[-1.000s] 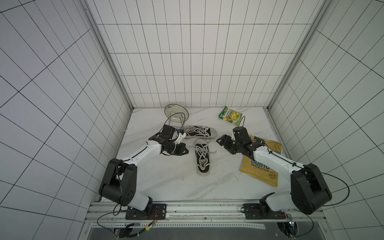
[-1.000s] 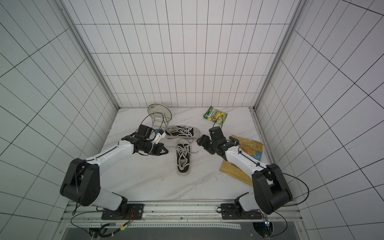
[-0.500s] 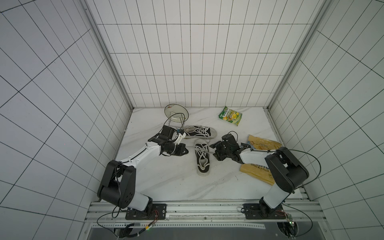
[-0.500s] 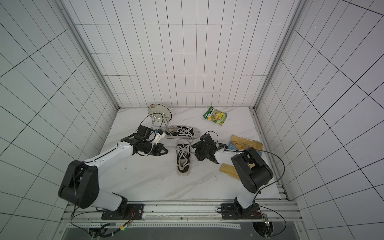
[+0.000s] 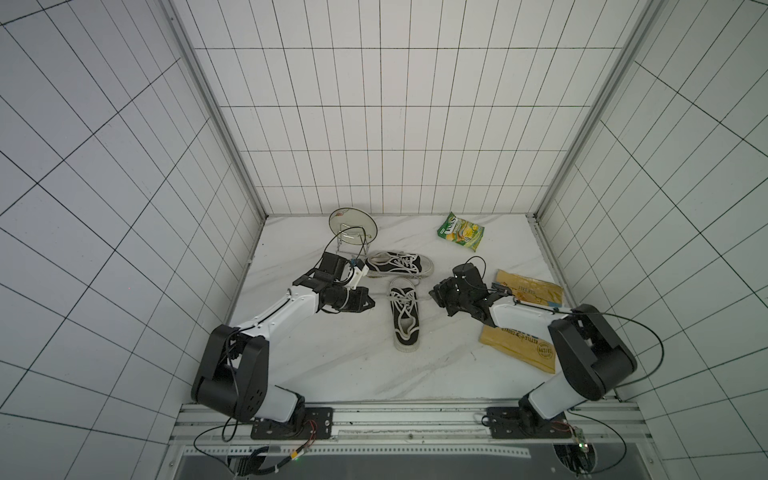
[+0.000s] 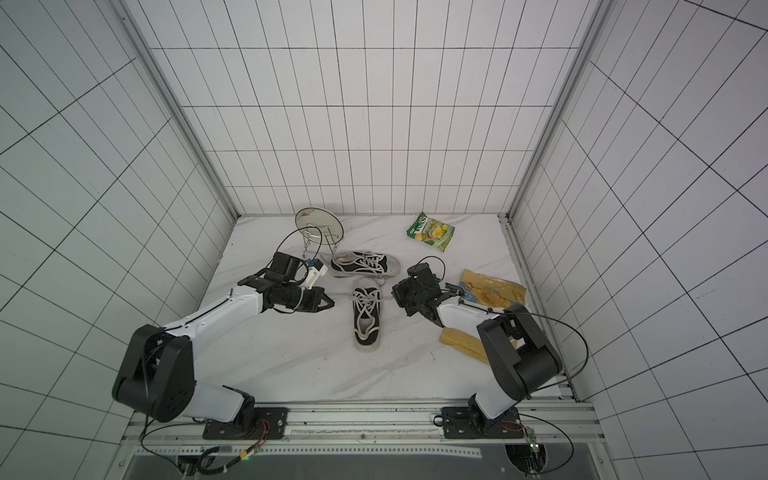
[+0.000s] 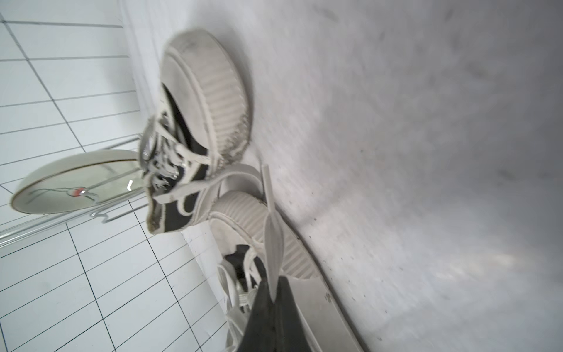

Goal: Tie the shoes
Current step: Tie the shoelace on the shoe.

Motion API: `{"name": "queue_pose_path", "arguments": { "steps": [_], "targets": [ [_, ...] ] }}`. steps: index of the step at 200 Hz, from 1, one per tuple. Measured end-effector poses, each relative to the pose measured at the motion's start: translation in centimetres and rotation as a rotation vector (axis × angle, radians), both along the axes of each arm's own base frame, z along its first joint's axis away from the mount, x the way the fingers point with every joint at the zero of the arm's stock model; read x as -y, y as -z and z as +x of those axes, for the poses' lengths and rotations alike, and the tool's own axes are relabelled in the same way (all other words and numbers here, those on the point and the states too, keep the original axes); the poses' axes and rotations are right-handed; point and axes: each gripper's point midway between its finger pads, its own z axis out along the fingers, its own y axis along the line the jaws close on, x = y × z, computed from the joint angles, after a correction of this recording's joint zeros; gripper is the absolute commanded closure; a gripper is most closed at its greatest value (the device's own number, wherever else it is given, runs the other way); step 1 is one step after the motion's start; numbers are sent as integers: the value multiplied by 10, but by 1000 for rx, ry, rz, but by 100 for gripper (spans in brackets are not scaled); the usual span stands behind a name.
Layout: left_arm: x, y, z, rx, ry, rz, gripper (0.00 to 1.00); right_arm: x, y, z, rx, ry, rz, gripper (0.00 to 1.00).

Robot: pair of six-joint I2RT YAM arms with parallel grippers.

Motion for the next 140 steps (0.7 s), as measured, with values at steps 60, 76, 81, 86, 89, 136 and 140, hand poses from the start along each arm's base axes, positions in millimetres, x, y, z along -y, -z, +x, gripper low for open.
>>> {"name": "queue_pose_path", "arguments": {
  "steps": [60,76,81,86,89,136,140],
  "targets": [
    [-51,12,13,-108,-233,51,100,97,-12,-2,67,65,-195,100],
    [-66,16,14,-143,-298,66,100,122,5,-12,21,82,-248,100],
    [-70,17,14,-153,-316,70,100,130,9,-15,8,90,-261,100],
    [-75,18,14,-161,-332,75,100,137,13,-18,-3,96,-273,100],
    [-78,19,14,-168,-345,79,100,142,15,-19,-9,102,-279,100],
    [-116,39,8,-270,-472,159,100,188,21,-23,-26,142,-344,100],
    [-119,41,7,-276,-480,166,100,191,21,-22,-27,144,-347,100]
  ]
}}
